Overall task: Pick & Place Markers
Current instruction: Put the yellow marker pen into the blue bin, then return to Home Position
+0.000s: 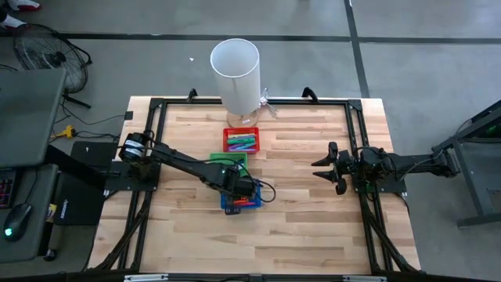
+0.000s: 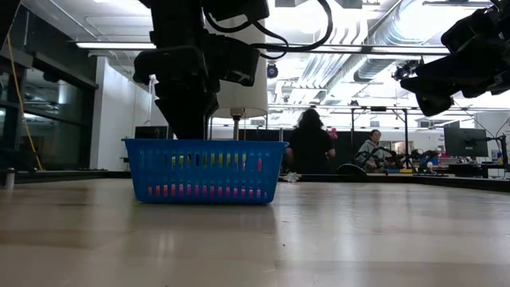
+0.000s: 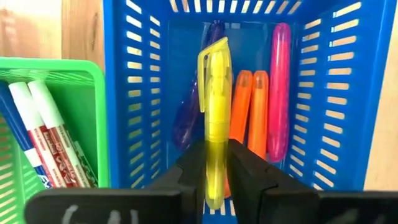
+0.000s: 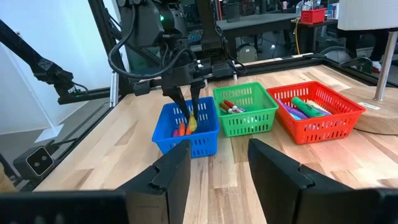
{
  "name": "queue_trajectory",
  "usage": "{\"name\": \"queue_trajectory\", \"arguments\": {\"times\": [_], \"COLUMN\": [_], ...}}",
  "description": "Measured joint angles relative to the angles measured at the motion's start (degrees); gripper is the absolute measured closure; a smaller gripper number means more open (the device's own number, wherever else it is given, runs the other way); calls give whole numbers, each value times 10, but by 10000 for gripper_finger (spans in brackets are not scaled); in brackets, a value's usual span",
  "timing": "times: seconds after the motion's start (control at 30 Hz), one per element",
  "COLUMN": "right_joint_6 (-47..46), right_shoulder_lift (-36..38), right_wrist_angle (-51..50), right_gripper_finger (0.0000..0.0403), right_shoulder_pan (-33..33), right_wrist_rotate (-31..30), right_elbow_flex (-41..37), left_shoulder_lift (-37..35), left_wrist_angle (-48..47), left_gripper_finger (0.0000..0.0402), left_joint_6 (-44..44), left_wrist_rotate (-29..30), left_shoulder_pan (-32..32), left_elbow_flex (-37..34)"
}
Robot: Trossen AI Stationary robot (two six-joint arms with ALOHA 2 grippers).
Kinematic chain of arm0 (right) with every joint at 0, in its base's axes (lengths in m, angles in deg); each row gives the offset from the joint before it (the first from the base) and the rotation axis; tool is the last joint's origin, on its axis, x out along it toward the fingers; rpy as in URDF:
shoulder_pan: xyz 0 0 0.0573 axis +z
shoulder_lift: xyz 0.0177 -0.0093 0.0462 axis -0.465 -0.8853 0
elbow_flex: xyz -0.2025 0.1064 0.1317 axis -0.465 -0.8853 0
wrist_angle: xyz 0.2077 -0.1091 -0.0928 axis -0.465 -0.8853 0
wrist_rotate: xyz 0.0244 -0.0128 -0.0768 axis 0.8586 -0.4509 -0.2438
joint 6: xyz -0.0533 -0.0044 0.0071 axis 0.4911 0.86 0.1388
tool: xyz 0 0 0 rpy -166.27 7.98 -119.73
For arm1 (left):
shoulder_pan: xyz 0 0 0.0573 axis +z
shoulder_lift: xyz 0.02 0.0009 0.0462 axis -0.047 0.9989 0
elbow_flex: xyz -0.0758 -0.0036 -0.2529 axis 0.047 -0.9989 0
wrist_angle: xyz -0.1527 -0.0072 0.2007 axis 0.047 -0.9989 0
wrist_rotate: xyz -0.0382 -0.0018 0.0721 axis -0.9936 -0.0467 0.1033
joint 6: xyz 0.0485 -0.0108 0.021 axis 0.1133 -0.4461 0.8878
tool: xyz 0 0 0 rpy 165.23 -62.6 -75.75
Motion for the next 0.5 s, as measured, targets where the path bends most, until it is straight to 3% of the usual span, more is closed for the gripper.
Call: {"name": "queue_trajectory", "arguments": {"times": [0.23, 0.5], "right_joint_6": [0, 0], "right_shoulder_lift": [0, 0], "right_wrist_angle": [0, 0], "right_gripper_finger": [253, 253], "right_shoulder_pan": [0, 0], "right_wrist_rotate": [0, 0], "right_elbow_flex": [0, 0], "left_shoulder_lift": [0, 0], "left_wrist_angle": [6, 25], "left_gripper_finger": [323, 318], "left_joint_6": [5, 28], "left_wrist_rotate": [-7, -15], "left_shoulder_pan": [10, 15], "left_elbow_flex": [0, 0]}}
